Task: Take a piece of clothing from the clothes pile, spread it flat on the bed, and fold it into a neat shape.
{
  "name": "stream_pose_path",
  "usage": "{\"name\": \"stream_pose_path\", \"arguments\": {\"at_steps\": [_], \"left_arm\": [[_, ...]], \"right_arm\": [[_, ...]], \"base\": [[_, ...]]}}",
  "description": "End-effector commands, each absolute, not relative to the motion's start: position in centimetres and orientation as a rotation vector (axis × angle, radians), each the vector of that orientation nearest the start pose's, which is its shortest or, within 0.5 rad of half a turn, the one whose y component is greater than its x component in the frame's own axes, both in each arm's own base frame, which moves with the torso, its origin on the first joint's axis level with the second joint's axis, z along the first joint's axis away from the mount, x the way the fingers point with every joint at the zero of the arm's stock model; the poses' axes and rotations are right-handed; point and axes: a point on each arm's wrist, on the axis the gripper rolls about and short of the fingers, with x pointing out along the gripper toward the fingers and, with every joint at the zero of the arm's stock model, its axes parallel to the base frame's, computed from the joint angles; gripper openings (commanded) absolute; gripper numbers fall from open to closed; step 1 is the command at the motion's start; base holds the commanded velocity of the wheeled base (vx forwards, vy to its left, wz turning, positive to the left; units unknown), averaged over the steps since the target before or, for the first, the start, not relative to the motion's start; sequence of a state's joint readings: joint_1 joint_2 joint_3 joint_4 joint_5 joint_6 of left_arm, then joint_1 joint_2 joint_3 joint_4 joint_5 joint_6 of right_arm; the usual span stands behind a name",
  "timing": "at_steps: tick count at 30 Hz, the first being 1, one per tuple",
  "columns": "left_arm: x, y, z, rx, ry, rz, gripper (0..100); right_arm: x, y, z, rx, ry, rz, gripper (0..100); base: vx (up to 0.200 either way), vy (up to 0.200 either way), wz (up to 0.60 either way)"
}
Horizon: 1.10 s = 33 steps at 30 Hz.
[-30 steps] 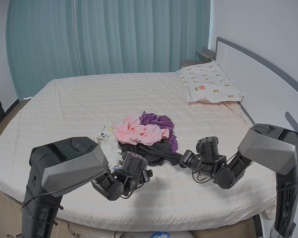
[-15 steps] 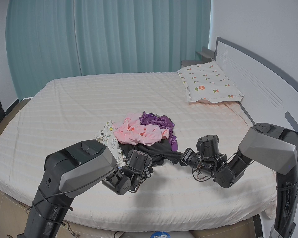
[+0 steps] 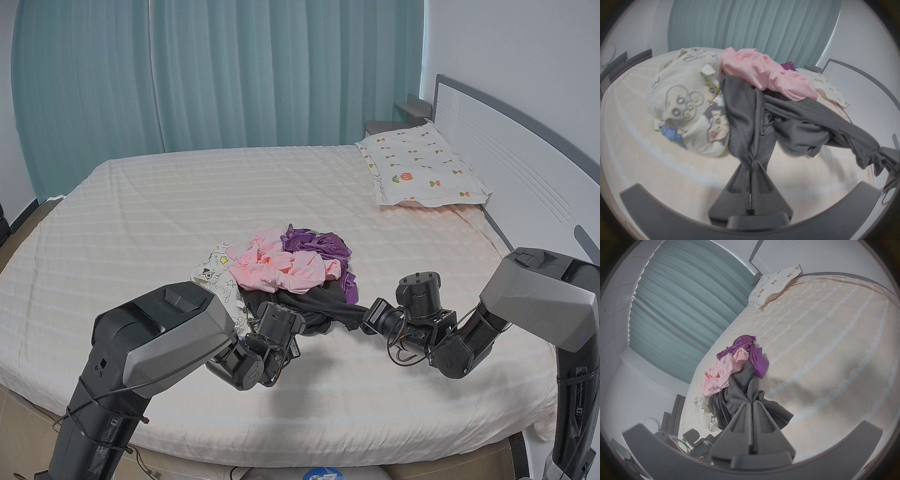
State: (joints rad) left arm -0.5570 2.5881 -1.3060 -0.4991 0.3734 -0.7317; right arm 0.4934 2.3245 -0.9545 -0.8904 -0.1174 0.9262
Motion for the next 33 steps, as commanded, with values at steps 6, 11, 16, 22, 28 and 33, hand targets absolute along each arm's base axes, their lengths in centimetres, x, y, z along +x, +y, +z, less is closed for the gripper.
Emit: {"name": "stream_pose_path", "arguments": {"at_steps": [6,11,16,22,28,33], "left_arm": [[33.4,-18.4,6.2,-0.599,0.649,0.041,0],[30.1,-16.8,13.7,-0.708,0.520,-0.058,0],[27.0,-14.8,20.4,-0.794,0.357,-0.163,0],[24.5,-12.7,25.0,-0.817,0.208,-0.215,0],[23.9,-11.3,25.2,-0.797,0.193,-0.185,0],[23.8,-11.3,22.1,-0.762,0.294,-0.155,0]], "right_arm": [[31.9,17.0,6.5,0.805,0.469,0.263,0],[29.8,15.9,12.3,0.823,0.298,0.369,0],[27.6,14.5,18.9,0.846,0.116,0.487,0],[25.6,12.5,25.2,0.853,-0.067,0.614,0],[26.3,12.7,23.1,0.830,0.044,0.577,0],[27.1,13.4,20.2,0.815,0.144,0.548,0]], "base": [[0.000,0.000,0.00],[0.000,0.000,0.00],[0.000,0.000,0.00],[0.000,0.000,0.00],[0.000,0.000,0.00],[0.000,0.000,0.00]]}}
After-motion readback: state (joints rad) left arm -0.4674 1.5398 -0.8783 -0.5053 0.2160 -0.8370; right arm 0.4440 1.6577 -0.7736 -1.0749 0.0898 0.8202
